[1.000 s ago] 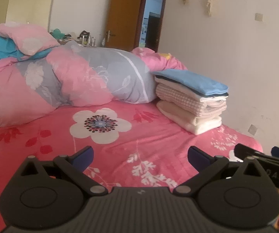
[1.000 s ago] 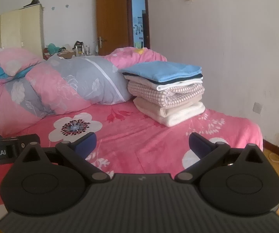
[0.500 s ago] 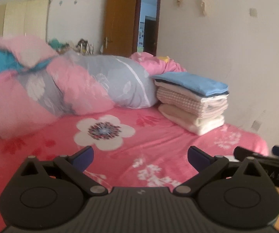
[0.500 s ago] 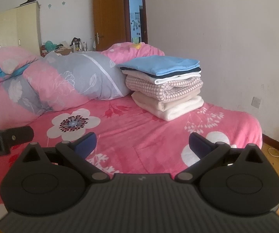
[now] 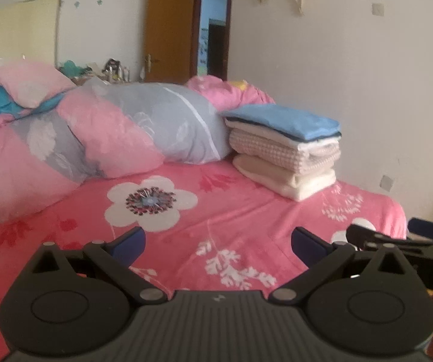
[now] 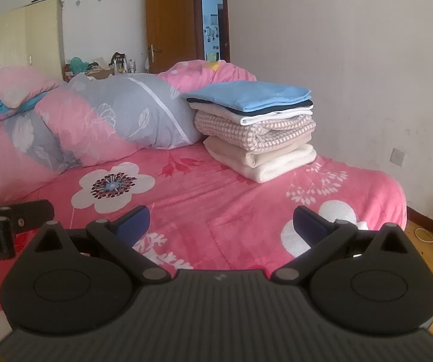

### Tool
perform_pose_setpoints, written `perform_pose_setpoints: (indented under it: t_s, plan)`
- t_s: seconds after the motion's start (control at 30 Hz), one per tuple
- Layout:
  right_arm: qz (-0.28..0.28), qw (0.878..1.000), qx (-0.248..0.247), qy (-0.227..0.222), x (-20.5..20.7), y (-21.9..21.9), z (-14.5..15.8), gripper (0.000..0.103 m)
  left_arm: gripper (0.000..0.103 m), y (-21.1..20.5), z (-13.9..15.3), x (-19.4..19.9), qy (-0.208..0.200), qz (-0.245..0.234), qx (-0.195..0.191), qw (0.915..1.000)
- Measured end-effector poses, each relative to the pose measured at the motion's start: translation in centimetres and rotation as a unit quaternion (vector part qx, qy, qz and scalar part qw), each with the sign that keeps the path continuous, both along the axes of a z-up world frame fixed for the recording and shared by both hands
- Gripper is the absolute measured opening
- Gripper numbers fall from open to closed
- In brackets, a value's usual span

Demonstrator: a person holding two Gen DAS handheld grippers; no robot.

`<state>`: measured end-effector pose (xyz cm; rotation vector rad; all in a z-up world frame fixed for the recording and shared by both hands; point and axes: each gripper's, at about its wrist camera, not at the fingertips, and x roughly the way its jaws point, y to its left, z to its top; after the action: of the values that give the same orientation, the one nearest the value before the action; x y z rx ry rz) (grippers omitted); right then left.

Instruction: Fold clothes

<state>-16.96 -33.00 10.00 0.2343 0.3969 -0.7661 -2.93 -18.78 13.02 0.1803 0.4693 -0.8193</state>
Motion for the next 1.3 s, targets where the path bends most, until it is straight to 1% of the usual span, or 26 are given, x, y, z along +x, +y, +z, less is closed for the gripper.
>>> perform_pose_setpoints:
  t_s: [0.23, 0.4, 0.67, 0.83, 1.03, 1.3]
  plan:
    - [0.002, 1.0, 0.004, -0.001, 0.0, -0.2, 0.0, 0.102, 0.103, 0.1, 0.0, 0.1, -0.011, 0.025, -0.001, 0.9996]
    - [0.004, 1.0, 0.003, -0.002, -0.1, -0.1, 0.0, 0.102, 0.103, 0.0, 0.2, -0.1, -0.028, 0.039, -0.005, 0.9988]
    - [-0.002, 1.0, -0.013, 0.001, -0.3, 0.5, 0.3, 0.102, 0.103, 0.0, 0.3, -0.3, -0.016, 0.03, -0.012, 0.9993]
    - [0.011, 1.0, -0.024, 0.006, -0.2, 0.9, 0.9, 0.102, 0.103, 0.0, 0.3, -0.3, -0.005, 0.026, -0.015, 0.9995]
    - [0.005, 0.999, -0.05, 0.017, -0.1, 1.4, 1.5, 0.102, 0.103, 0.3, 0.4, -0.2, 0.002, 0.024, -0.024, 0.9994]
    - [0.002, 0.999, -0.046, 0.014, -0.3, 1.4, 1.6, 0.102, 0.103, 0.1, 0.2, -0.1, 0.007, 0.022, -0.023, 0.9995]
